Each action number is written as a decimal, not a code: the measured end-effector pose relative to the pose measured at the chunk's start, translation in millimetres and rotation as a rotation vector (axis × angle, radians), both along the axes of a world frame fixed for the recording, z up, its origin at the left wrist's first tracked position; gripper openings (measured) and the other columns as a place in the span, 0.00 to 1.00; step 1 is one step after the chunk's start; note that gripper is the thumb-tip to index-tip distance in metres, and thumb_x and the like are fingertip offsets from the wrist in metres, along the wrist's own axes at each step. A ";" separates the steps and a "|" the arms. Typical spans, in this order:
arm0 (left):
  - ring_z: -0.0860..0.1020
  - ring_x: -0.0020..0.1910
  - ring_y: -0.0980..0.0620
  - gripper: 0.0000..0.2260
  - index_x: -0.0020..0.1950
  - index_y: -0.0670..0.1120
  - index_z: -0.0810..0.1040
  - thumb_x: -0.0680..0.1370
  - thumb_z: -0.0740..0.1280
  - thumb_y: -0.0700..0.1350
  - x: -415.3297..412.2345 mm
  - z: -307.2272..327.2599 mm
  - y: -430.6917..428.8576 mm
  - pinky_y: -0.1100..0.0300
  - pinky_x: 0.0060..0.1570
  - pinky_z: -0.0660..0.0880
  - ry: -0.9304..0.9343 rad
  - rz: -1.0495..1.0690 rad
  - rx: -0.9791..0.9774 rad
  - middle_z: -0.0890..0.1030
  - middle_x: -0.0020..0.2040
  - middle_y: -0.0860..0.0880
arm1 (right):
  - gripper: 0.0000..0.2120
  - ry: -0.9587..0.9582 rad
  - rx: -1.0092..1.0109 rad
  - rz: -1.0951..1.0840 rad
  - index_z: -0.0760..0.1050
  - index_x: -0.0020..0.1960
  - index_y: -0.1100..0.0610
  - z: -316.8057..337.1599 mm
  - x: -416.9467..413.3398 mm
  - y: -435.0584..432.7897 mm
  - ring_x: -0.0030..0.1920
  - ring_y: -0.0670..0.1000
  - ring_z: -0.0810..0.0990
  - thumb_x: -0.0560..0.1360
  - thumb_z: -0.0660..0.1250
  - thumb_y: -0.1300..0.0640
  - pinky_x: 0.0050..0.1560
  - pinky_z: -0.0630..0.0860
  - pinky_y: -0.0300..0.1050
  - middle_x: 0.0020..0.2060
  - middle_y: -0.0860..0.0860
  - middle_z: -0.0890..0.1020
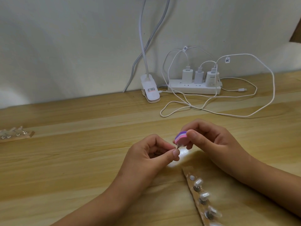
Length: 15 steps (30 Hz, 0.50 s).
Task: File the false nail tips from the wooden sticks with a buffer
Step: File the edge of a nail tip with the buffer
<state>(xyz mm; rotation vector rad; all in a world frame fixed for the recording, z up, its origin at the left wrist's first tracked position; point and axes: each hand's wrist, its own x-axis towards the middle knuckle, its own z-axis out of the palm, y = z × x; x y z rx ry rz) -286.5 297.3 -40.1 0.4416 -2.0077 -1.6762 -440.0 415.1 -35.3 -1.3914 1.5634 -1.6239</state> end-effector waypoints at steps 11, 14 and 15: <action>0.83 0.38 0.55 0.15 0.44 0.53 0.71 0.69 0.76 0.44 0.2 0.5 -0.6 0.68 0.39 0.75 0.038 -0.002 0.080 0.85 0.38 0.47 | 0.09 0.017 -0.007 -0.005 0.78 0.48 0.57 -0.6 -0.4 1.7 0.42 0.40 0.81 0.76 0.68 0.50 0.45 0.76 0.33 0.42 0.49 0.85; 0.83 0.39 0.54 0.15 0.41 0.57 0.72 0.69 0.77 0.44 0.3 0.1 -0.8 0.66 0.41 0.76 0.031 -0.002 0.059 0.85 0.38 0.47 | 0.11 -0.002 0.044 0.022 0.79 0.47 0.57 -1.1 -0.3 0.4 0.41 0.40 0.81 0.75 0.65 0.50 0.44 0.76 0.33 0.40 0.46 0.85; 0.83 0.39 0.54 0.13 0.41 0.57 0.72 0.69 0.76 0.45 0.3 0.0 -1.0 0.65 0.42 0.77 0.036 0.000 0.060 0.85 0.38 0.47 | 0.12 -0.002 0.040 0.016 0.79 0.48 0.58 -1.3 -0.5 0.1 0.41 0.40 0.81 0.74 0.65 0.49 0.44 0.76 0.33 0.40 0.46 0.85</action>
